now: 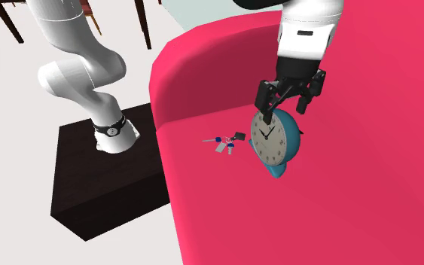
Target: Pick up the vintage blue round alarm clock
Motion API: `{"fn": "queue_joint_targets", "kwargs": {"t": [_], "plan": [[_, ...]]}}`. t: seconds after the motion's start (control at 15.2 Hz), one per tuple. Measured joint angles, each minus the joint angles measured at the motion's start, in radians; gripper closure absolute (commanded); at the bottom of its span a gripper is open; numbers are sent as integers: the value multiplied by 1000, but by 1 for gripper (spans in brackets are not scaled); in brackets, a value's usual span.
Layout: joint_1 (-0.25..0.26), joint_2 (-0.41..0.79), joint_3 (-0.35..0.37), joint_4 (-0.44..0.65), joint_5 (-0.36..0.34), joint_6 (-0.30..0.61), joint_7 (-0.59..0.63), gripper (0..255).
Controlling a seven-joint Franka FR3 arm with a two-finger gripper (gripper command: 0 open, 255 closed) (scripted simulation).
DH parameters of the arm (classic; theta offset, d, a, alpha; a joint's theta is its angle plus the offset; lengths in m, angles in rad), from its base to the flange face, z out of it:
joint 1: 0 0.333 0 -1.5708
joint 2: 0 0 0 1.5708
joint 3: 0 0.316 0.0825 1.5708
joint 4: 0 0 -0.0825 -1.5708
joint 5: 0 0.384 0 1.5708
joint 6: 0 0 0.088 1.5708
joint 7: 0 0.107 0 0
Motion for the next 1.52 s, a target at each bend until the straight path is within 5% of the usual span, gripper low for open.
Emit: {"fn": "queue_joint_targets", "kwargs": {"t": [0.26,0.33,0.99,1.52], "plan": [[-1,6,-2,-35,-5,40,3,0],[-1,6,-2,-39,-5,44,3,255],[-2,4,-3,-42,-5,48,4,255],[2,-1,1,42,2,-42,-3,255]]}}
